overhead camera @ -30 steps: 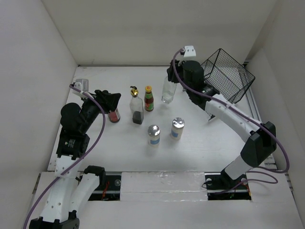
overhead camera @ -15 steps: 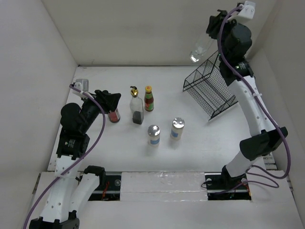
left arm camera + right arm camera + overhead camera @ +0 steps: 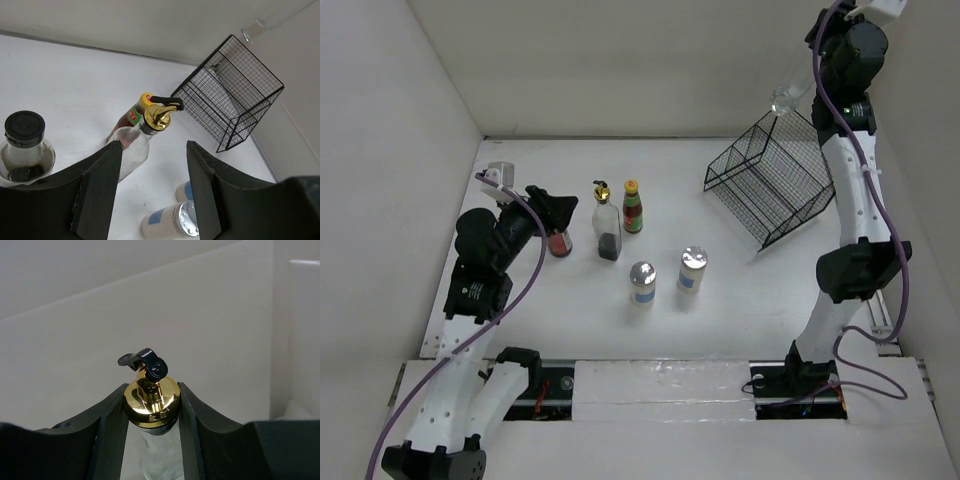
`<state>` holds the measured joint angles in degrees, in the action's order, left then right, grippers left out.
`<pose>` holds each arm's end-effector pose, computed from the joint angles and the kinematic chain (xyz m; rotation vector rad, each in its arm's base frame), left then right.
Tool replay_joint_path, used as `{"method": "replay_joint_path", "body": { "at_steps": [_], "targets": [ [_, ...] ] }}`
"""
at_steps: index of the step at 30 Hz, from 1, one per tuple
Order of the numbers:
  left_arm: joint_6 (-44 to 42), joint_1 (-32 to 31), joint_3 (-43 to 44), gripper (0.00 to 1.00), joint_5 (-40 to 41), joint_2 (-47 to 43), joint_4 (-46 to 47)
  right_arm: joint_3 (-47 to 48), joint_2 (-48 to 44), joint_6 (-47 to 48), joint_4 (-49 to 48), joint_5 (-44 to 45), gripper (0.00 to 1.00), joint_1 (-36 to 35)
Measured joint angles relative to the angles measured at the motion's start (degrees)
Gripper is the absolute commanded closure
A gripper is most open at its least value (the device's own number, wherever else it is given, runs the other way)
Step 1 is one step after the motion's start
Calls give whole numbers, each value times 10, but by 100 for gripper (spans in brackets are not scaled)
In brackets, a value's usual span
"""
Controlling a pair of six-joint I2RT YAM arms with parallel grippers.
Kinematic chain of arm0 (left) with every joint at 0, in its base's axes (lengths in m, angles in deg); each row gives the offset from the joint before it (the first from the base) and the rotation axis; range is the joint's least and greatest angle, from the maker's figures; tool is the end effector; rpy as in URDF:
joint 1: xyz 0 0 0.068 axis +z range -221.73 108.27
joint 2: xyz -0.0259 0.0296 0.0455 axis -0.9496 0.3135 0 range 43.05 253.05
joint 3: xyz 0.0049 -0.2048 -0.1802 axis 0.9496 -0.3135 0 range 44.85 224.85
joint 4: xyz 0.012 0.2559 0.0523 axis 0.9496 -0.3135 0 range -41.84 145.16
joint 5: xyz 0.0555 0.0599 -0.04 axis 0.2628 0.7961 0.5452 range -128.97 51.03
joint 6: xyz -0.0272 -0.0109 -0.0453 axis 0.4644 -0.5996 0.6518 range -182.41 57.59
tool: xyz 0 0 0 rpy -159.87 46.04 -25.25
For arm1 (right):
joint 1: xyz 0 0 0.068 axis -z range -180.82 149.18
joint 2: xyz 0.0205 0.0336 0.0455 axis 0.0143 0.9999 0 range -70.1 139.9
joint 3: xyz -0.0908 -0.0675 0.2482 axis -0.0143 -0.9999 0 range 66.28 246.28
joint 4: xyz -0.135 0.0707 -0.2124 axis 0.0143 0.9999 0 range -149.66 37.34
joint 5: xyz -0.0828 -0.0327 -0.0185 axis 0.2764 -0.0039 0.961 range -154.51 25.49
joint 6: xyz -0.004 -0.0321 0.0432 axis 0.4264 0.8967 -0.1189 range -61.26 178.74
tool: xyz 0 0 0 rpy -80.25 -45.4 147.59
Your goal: Organize the condiment bottles
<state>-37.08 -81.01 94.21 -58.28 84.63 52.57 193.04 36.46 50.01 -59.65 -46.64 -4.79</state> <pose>0.1603 -0.0382 0.3910 0.0673 1.5280 -0.7338 0.4056 0.0172 0.5446 0.3216 1.1936 0.0027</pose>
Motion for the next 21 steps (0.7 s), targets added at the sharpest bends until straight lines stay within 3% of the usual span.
{"method": "replay_joint_path", "body": {
  "at_steps": [6,21],
  "targets": [
    [0,0,-1,50,-2,9,0,1,19,4,11,-3,89,35],
    [0,0,-1,50,-2,10,2,-30,40,4,14,-31,90,44]
  ]
}}
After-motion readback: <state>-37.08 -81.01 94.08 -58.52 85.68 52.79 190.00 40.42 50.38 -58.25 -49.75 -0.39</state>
